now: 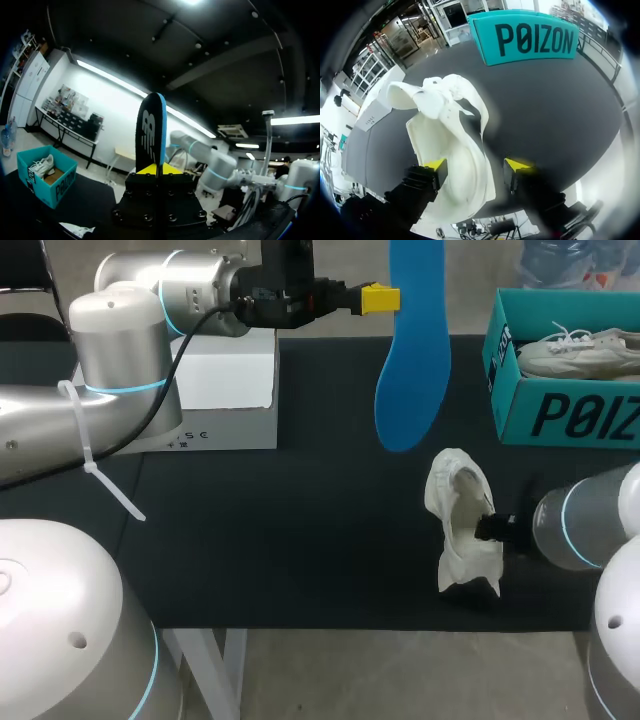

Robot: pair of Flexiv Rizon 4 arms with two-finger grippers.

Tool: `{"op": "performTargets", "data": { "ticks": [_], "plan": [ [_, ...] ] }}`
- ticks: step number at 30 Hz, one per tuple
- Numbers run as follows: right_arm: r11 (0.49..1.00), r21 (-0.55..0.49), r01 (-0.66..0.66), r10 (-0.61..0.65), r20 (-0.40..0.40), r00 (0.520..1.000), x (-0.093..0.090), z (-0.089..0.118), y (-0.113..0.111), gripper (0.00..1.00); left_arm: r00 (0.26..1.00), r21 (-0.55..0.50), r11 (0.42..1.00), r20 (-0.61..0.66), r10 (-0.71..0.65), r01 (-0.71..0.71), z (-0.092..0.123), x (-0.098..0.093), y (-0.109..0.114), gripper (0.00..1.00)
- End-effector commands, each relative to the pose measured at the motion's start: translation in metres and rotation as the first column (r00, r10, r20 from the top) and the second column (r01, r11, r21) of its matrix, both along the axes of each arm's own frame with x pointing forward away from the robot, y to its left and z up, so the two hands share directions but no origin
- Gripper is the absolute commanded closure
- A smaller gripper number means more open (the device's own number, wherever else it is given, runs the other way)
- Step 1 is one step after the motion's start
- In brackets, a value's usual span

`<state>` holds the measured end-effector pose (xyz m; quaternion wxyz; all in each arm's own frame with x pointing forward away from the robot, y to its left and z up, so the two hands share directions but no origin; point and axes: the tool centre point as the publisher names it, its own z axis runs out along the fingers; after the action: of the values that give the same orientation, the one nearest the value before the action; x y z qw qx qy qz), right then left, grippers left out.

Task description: Take the shoe out of the shoebox, open the shoe tongue, remove and reinsert the insole, then place the shoe into the shoebox

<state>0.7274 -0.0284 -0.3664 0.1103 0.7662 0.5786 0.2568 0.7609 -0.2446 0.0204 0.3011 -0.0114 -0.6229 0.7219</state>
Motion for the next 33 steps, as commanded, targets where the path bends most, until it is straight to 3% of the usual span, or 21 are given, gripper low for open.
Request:
{"op": "performTargets", "data": {
  "ticks": [1,3,21,23,25,26,27,28,29,31,32,33],
  "plan": [
    [1.0,0.006,-0.002,0.002,0.049,0.999,-0.013,0.034,-0.015,0.0,1.0,0.001,1.0,0.0,-0.001,0.001,0.0,0.0,0.0,1.0],
    [1.0,0.024,0.0,-0.001,0.044,0.999,-0.01,0.046,-0.02,0.0,1.0,0.001,1.0,0.0,-0.001,0.001,0.0,0.0,0.0,1.0],
    [1.0,0.024,0.0,-0.001,0.044,0.999,-0.01,0.046,-0.02,0.0,1.0,0.001,1.0,0.0,-0.001,0.001,0.0,0.0,0.0,1.0],
    [0.994,0.094,-0.064,0.067,-0.032,0.997,-0.005,0.055,-0.029,0.0,1.0,0.001,1.0,0.0,-0.001,0.001,0.0,0.0,0.0,1.0],
    [0.962,0.26,-0.089,0.127,-0.133,0.983,0.003,0.062,-0.043,0.0,1.0,0.001,1.0,0.0,-0.001,0.001,0.0,0.0,0.0,1.0],
    [0.913,0.403,-0.059,0.157,-0.213,0.965,0.009,0.065,-0.052,0.0,1.0,0.001,1.0,0.0,-0.001,0.001,0.0,0.0,0.0,1.0],
    [0.882,0.471,-0.012,0.178,-0.308,0.935,0.014,0.064,-0.06,0.0,1.0,0.001,1.0,0.0,-0.001,0.001,0.0,0.0,0.0,1.0],
    [0.872,0.49,-0.005,0.204,-0.354,0.913,0.017,0.063,-0.065,0.0,1.0,0.001,1.0,0.0,-0.001,0.001,0.0,0.0,0.0,1.0],
    [0.801,0.594,0.077,0.216,-0.407,0.888,0.021,0.063,-0.071,0.0,1.0,0.001,1.0,0.0,-0.001,0.001,0.0,0.0,0.0,1.0],
    [0.703,0.696,0.148,0.268,-0.451,0.851,0.025,0.063,-0.077,0.0,1.0,0.001,1.0,0.0,-0.001,0.001,0.0,0.0,0.0,1.0],
    [0.621,0.75,0.226,0.283,-0.484,0.828,0.027,0.063,-0.079,0.0,1.0,0.001,1.0,0.0,-0.001,0.001,0.0,0.0,0.0,1.0],
    [0.605,0.754,0.254,0.275,-0.497,0.823,0.029,0.061,-0.08,0.0,1.0,0.001,1.0,0.0,-0.001,0.001,0.0,0.0,0.0,1.0]
  ]
}}
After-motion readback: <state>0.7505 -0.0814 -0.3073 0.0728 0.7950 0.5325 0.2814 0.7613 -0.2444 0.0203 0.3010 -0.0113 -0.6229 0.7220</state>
